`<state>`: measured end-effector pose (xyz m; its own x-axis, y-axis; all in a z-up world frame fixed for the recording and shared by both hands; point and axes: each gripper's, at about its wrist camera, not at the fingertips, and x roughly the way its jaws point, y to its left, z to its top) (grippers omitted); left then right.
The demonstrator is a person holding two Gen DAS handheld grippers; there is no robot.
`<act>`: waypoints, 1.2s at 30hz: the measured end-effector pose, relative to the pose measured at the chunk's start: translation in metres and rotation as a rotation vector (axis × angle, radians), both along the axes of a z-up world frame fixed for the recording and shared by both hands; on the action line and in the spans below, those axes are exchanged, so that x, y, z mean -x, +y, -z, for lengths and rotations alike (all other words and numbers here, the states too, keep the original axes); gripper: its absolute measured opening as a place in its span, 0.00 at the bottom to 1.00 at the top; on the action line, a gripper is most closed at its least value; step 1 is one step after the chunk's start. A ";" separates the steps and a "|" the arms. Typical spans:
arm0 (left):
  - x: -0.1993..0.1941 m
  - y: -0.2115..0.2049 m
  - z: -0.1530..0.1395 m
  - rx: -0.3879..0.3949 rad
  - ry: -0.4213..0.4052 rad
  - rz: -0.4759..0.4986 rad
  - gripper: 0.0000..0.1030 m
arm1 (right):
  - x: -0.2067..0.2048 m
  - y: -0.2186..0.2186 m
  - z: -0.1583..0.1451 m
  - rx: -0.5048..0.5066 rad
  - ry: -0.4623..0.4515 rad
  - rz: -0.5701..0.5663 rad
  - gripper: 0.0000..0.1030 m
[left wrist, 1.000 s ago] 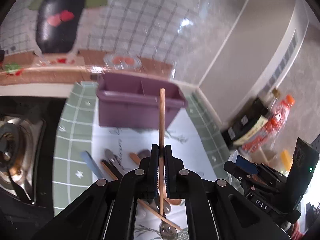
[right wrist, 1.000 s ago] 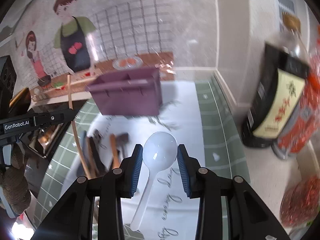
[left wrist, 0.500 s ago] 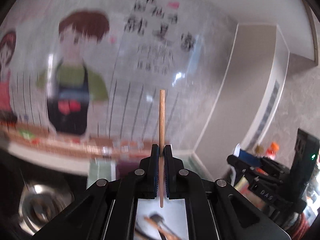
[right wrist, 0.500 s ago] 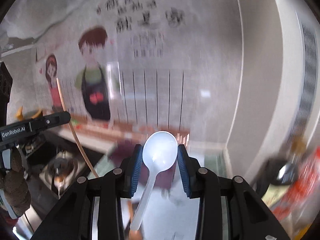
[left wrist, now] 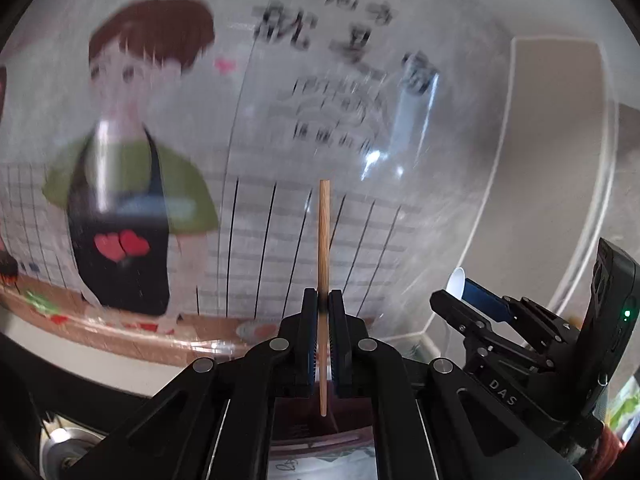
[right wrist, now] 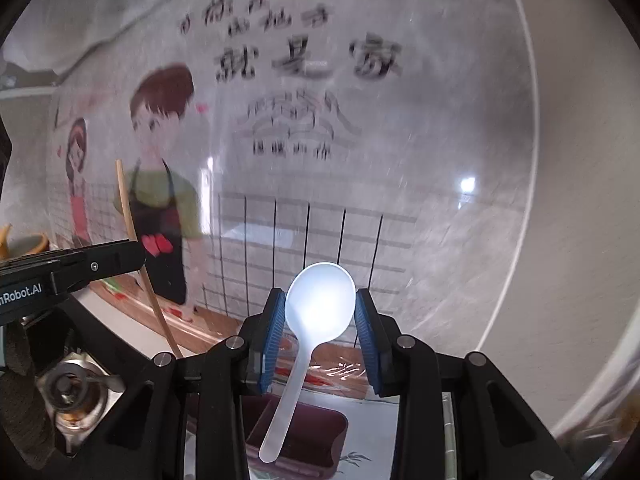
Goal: Organize utensils
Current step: 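Carry chopstick and white spoon into the purple caddy and open both grippers, then lower the right gripper onto the wooden spoon handle and close it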
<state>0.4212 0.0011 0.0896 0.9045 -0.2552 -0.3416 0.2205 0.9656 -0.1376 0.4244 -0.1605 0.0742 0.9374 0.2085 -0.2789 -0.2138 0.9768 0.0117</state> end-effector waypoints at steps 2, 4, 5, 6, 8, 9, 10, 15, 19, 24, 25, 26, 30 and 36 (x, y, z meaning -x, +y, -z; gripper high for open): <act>-0.012 -0.001 0.015 -0.005 0.024 -0.007 0.05 | -0.013 0.002 0.014 0.005 0.021 0.007 0.32; -0.021 -0.001 0.029 -0.001 0.044 0.000 0.05 | -0.022 0.005 0.026 0.026 0.024 0.015 0.32; -0.026 0.000 0.036 0.002 0.056 0.000 0.05 | -0.027 0.007 0.033 0.038 0.029 0.019 0.32; -0.030 0.001 0.043 -0.001 0.066 -0.005 0.05 | -0.032 0.009 0.039 0.047 0.038 0.024 0.32; -0.038 0.003 0.055 0.001 0.091 -0.009 0.05 | -0.040 0.009 0.051 0.054 0.058 0.027 0.32; -0.041 0.004 0.060 0.001 0.104 -0.009 0.05 | -0.044 0.010 0.055 0.054 0.069 0.030 0.32; -0.043 0.005 0.064 -0.001 0.112 -0.010 0.05 | -0.047 0.009 0.061 0.050 0.083 0.032 0.32; -0.049 0.009 0.080 -0.007 0.153 -0.020 0.05 | -0.060 0.007 0.083 0.041 0.138 0.036 0.32; -0.055 0.010 0.092 0.000 0.214 -0.022 0.05 | -0.065 0.006 0.096 0.020 0.181 0.018 0.33; -0.050 0.010 0.098 -0.004 0.247 -0.030 0.05 | -0.058 0.003 0.098 -0.017 0.224 -0.005 0.46; -0.048 0.010 0.097 -0.003 0.248 -0.031 0.05 | -0.054 0.002 0.096 -0.020 0.225 -0.006 0.46; -0.044 0.011 0.096 -0.001 0.249 -0.032 0.05 | -0.047 -0.002 0.094 -0.027 0.227 -0.007 0.47; -0.017 0.015 0.087 0.026 0.234 -0.043 0.06 | -0.013 -0.015 0.084 -0.051 0.230 0.004 0.69; 0.033 0.013 0.087 -0.005 0.236 -0.076 0.06 | 0.047 -0.027 0.085 -0.008 0.279 0.022 0.87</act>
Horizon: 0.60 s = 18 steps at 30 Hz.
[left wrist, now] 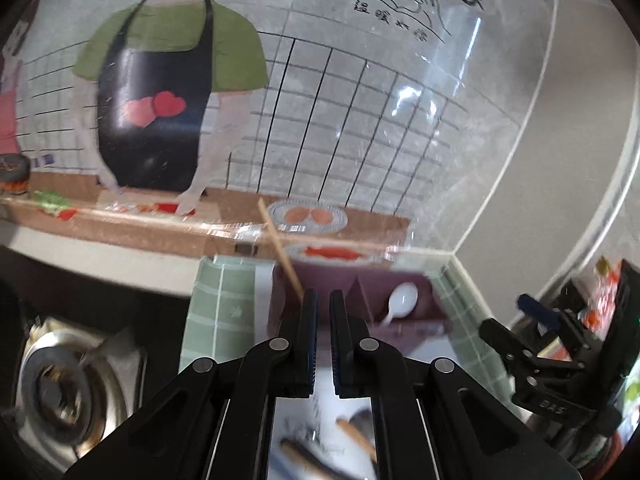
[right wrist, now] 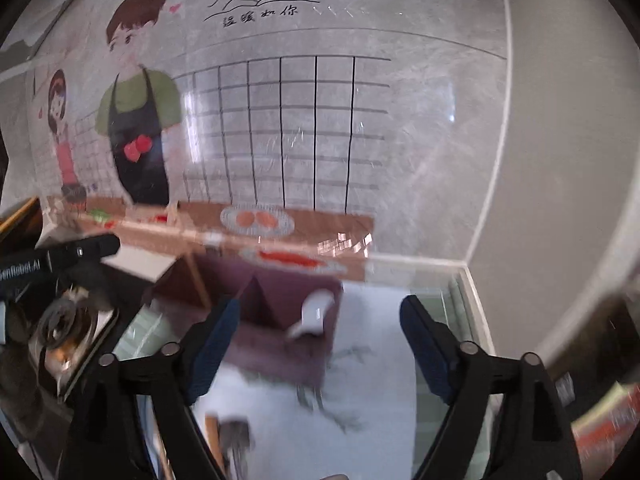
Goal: Organize utensils
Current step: 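Lower the right gripper onto the wooden spoon handle and close it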
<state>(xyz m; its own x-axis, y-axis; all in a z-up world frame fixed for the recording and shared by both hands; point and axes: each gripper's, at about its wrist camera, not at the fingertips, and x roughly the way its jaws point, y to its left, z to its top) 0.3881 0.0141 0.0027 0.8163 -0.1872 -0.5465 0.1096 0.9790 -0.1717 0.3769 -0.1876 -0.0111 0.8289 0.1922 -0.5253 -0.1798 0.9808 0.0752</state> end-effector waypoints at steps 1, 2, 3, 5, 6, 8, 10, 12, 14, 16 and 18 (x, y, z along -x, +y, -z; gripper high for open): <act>0.007 -0.001 0.004 -0.008 0.007 -0.005 0.06 | 0.009 -0.001 0.002 0.007 0.004 0.000 0.92; 0.015 -0.002 0.010 -0.016 0.023 -0.017 0.06 | 0.019 0.000 0.004 0.019 0.004 0.000 0.93; 0.023 -0.002 0.017 -0.026 0.045 -0.024 0.06 | 0.029 0.001 0.007 0.035 -0.001 0.004 0.96; 0.036 0.000 0.032 -0.039 0.094 -0.033 0.06 | 0.047 0.005 0.012 0.091 -0.017 0.029 1.00; 0.042 0.003 0.039 -0.040 0.114 -0.045 0.06 | 0.056 0.009 0.014 0.129 -0.028 0.043 1.00; 0.056 0.010 0.051 -0.041 0.150 -0.071 0.06 | 0.068 0.019 0.019 0.207 -0.042 0.055 1.00; 0.070 0.016 0.063 -0.053 0.179 -0.093 0.06 | 0.081 0.028 0.024 0.252 -0.052 0.030 1.00; 0.084 0.022 0.075 -0.078 0.211 -0.102 0.06 | 0.090 0.034 0.031 0.200 -0.013 -0.088 1.00; 0.095 0.027 0.083 -0.093 0.239 -0.110 0.06 | 0.091 0.040 0.042 0.138 0.065 -0.199 0.97; 0.107 0.034 0.090 -0.087 0.258 -0.118 0.06 | 0.091 0.049 0.054 0.087 0.145 -0.291 0.64; 0.117 0.041 0.093 -0.074 0.273 -0.132 0.06 | 0.087 0.062 0.068 0.047 0.258 -0.394 0.36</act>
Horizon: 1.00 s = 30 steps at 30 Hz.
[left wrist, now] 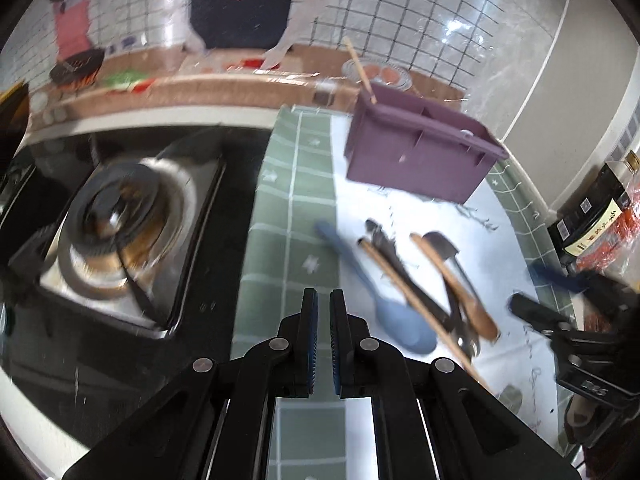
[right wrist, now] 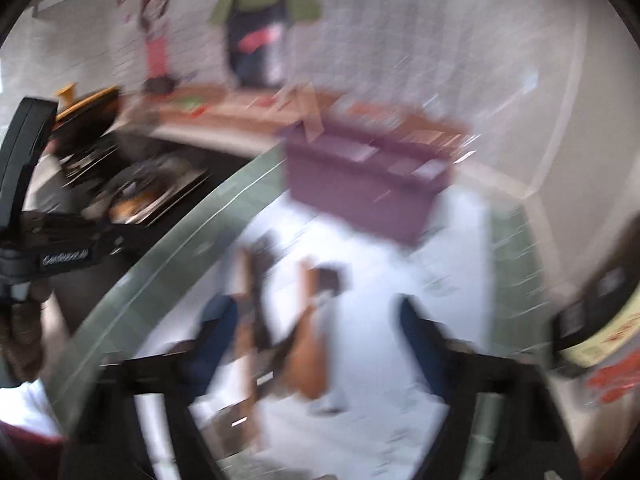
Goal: Organize utensils
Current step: 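Lower the right gripper onto the wooden spoon handle and close it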
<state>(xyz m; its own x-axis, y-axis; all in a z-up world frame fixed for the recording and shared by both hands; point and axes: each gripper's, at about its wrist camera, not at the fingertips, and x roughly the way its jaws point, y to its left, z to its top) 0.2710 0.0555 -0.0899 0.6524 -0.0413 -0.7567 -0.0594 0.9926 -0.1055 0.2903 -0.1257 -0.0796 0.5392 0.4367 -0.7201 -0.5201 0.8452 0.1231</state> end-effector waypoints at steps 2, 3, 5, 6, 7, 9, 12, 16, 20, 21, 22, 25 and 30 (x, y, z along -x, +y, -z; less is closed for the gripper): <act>0.007 0.007 0.002 0.015 0.017 -0.022 0.06 | 0.000 0.012 0.010 -0.004 0.056 -0.052 0.29; 0.011 0.010 0.002 0.026 0.021 -0.030 0.06 | 0.002 0.018 0.014 0.009 0.062 -0.069 0.27; 0.015 0.015 0.002 0.040 0.019 -0.040 0.06 | 0.003 0.030 0.020 0.039 0.068 -0.103 0.20; 0.017 0.017 0.002 0.046 0.017 -0.044 0.06 | 0.002 0.034 0.023 0.040 0.079 -0.114 0.16; 0.018 0.019 0.002 0.052 0.017 -0.048 0.06 | 0.000 0.037 0.025 0.034 0.095 -0.121 0.15; 0.018 0.022 0.002 0.058 0.020 -0.053 0.06 | -0.005 0.042 0.030 0.034 0.114 -0.117 0.15; 0.018 0.025 0.002 0.068 0.024 -0.054 0.06 | -0.013 0.046 0.039 0.049 0.143 -0.096 0.14; 0.014 0.027 0.009 0.073 0.048 -0.050 0.06 | -0.022 0.050 0.048 0.063 0.175 -0.080 0.13; 0.010 0.026 0.015 0.077 0.074 -0.040 0.06 | -0.030 0.057 0.051 0.045 0.199 -0.091 0.13; 0.008 0.025 0.016 0.077 0.079 -0.035 0.06 | -0.032 0.059 0.051 0.046 0.200 -0.090 0.13; 0.007 0.023 0.016 0.076 0.085 -0.030 0.06 | -0.034 0.060 0.052 0.049 0.203 -0.085 0.13; 0.003 0.016 0.017 0.074 0.097 -0.008 0.06 | -0.038 0.060 0.052 0.044 0.221 -0.073 0.07; -0.006 0.002 0.017 0.074 0.108 0.061 0.06 | -0.029 0.033 0.039 -0.022 0.210 -0.028 0.03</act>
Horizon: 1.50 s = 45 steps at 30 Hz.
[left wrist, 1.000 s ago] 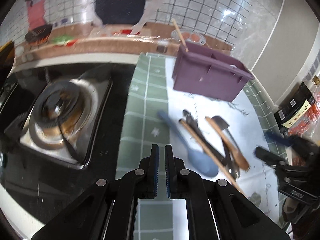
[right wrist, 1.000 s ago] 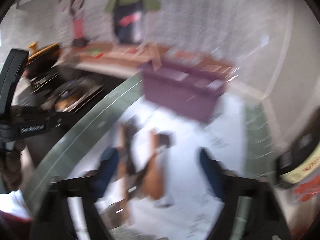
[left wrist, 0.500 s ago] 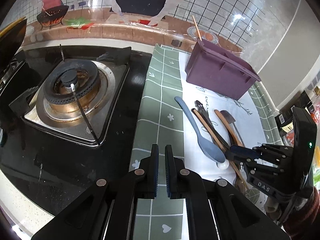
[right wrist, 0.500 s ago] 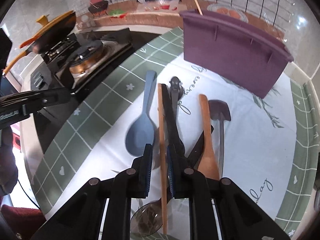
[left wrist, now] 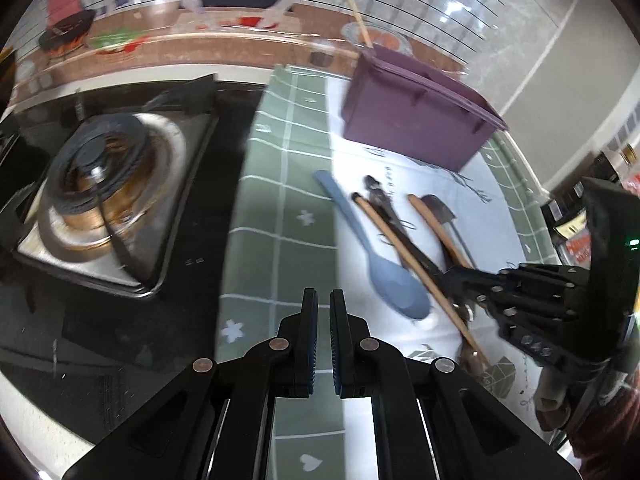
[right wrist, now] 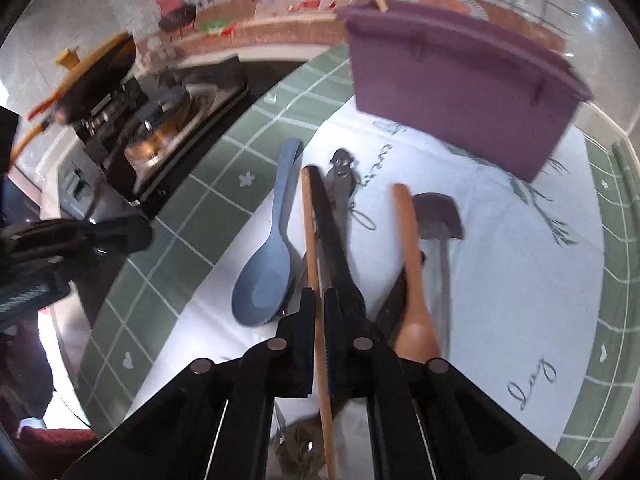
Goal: Organize utensils
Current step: 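Lower the right gripper onto the wooden spoon handle and close it, then lift the wooden spoon with the right gripper while the left gripper reaches the blue spoon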
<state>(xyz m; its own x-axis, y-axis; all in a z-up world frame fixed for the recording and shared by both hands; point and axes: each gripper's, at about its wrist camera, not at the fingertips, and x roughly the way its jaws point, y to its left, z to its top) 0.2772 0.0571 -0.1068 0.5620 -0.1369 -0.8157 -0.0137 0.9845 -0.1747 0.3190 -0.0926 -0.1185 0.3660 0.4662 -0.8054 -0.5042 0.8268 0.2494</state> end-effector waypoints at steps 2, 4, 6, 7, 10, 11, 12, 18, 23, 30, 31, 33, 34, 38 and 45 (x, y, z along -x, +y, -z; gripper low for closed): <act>-0.010 -0.006 0.001 0.018 0.015 0.042 0.06 | 0.003 -0.014 -0.005 -0.023 -0.004 0.035 0.03; -0.022 -0.011 -0.001 0.024 0.030 0.058 0.06 | 0.005 -0.025 -0.007 -0.042 0.002 0.061 0.03; -0.032 -0.015 -0.003 0.017 0.032 0.067 0.06 | 0.007 -0.035 -0.007 -0.031 -0.013 0.092 0.03; -0.037 -0.019 -0.005 0.008 0.038 0.072 0.06 | 0.007 -0.039 -0.005 -0.023 -0.019 0.101 0.04; -0.042 -0.029 -0.011 0.014 0.030 0.092 0.06 | 0.004 -0.049 -0.002 0.022 -0.034 0.132 0.08; -0.042 -0.031 -0.011 0.016 0.027 0.097 0.06 | 0.002 -0.050 -0.001 0.029 -0.038 0.132 0.11; -0.042 -0.034 -0.011 0.016 0.027 0.104 0.06 | 0.000 -0.049 -0.001 0.036 -0.046 0.135 0.20; -0.037 -0.030 0.000 0.013 0.043 0.092 0.06 | -0.015 -0.030 0.003 0.052 -0.071 0.098 0.27; -0.029 -0.011 0.005 0.023 0.046 0.048 0.06 | -0.034 -0.005 0.011 0.083 -0.072 0.067 0.27; -0.025 0.016 0.003 0.030 0.039 -0.003 0.06 | -0.049 -0.003 0.021 0.092 -0.015 0.078 0.09; -0.026 0.017 0.003 0.033 0.042 -0.010 0.06 | -0.047 -0.007 0.018 0.077 -0.005 0.081 0.09; -0.027 0.016 0.004 0.034 0.044 -0.010 0.06 | -0.042 -0.015 0.011 0.050 -0.014 0.092 0.09; -0.028 0.013 0.005 0.032 0.044 -0.001 0.06 | -0.039 -0.022 0.007 0.035 -0.017 0.100 0.09; -0.028 -0.005 0.005 0.018 0.041 0.075 0.06 | -0.027 -0.047 -0.006 -0.005 -0.026 0.155 0.09; -0.033 -0.028 0.016 0.032 0.075 0.173 0.06 | -0.011 -0.082 -0.010 -0.048 -0.026 0.239 0.09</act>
